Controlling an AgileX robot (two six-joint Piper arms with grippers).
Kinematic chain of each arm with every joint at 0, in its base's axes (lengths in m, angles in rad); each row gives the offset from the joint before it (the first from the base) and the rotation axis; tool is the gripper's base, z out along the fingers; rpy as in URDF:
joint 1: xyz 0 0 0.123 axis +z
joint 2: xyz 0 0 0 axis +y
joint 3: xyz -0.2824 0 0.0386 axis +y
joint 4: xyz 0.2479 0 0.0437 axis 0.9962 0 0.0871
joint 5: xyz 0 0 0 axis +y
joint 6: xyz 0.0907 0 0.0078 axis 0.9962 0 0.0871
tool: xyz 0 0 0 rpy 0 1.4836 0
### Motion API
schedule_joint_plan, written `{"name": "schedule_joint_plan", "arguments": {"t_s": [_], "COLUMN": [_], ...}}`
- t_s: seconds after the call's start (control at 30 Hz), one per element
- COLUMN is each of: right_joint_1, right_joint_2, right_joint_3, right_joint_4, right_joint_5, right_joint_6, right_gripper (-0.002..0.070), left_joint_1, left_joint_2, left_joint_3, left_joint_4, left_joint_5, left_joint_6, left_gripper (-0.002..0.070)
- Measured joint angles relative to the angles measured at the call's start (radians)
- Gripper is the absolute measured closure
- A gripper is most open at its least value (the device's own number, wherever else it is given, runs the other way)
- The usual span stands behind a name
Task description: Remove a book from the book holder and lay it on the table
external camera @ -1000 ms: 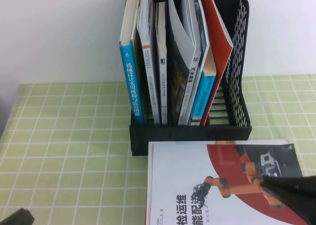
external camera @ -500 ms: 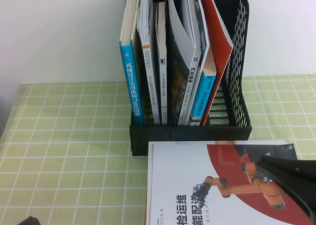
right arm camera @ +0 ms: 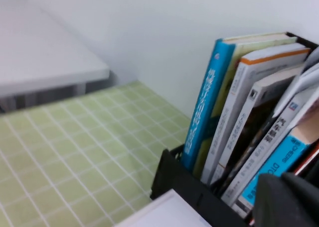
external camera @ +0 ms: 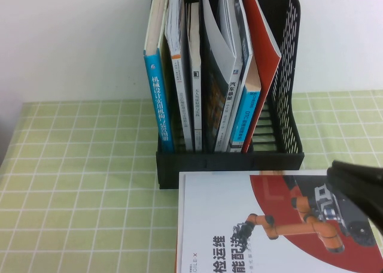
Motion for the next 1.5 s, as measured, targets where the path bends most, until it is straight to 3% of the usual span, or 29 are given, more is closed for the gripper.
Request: {"name": "schedule_joint_plan", "arguments": {"t_s": [0.17,0.37,0.73,1.07,1.17,1.33,1.4,1.5], "right_joint_1": [-0.309,-0.556,-0.76,-0.796,-0.796,-0.813,-0.843,-0.903], "right_joint_2": [-0.005,-0.075,-0.549,-0.615,-0.617,-0.712,-0.75,-0.764], "right_joint_3": [0.042,0.124,0.316,0.458,0.474,0.476,0.476,0.489], "right_joint_4": [-0.029,-0.049,-0.104,-0.077,0.212,1.056,1.217,1.309], "right_joint_5": [-0.302,-0.465,-0.399,-0.356,-0.311,-0.088,-0.005,0.058], "right_joint_6": [0.143,0.289,0.335,0.375,0.143,-0.758,-0.976,-1.083], "right_gripper": [0.0678,0.0678,0.0678,0.0678,0.0678,0.0678,0.0678,0.0678], "left_joint_1": [0.0,0.0,0.0,0.0,0.0,0.0,0.0,0.0], "left_joint_2": [0.0,0.0,0.0,0.0,0.0,0.0,0.0,0.0], "left_joint_3": [0.0,0.0,0.0,0.0,0.0,0.0,0.0,0.0], "left_joint_4": [0.002,0.004,0.004,0.004,0.004,0.004,0.004,0.004], "left_joint_5": [0.069,0.091,0.093,0.096,0.096,0.096,0.096,0.096], "left_joint_6": [0.0,0.0,0.0,0.0,0.0,0.0,0.0,0.0], "left_gripper": [0.0676,0.0676,0.0676,0.0676,0.0676,0.0676,0.0676,0.0676]}}
